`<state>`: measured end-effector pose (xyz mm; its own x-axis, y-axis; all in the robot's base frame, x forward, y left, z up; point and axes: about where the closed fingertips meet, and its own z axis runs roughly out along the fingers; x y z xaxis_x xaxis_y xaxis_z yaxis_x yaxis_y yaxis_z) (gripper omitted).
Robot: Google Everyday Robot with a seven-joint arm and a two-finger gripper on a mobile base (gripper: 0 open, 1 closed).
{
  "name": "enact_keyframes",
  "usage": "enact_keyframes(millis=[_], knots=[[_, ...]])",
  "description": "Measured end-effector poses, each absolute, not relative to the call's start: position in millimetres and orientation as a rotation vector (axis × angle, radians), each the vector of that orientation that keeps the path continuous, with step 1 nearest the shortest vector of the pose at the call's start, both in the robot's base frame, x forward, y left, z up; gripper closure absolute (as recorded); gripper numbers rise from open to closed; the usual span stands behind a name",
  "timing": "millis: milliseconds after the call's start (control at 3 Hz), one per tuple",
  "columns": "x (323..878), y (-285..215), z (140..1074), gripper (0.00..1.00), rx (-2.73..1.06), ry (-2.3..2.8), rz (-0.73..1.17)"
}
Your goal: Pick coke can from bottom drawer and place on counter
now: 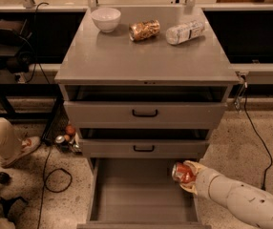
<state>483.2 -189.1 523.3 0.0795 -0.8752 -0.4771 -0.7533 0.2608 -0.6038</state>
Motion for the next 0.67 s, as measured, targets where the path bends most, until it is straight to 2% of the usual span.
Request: enact_keyframes(millis=[333, 667], knots=[[493.0, -196.6, 563.0, 1.0, -1.498, 1.638, -0.236], [508.6, -212.7, 645.2, 1.0, -1.471, 1.567, -0.314]])
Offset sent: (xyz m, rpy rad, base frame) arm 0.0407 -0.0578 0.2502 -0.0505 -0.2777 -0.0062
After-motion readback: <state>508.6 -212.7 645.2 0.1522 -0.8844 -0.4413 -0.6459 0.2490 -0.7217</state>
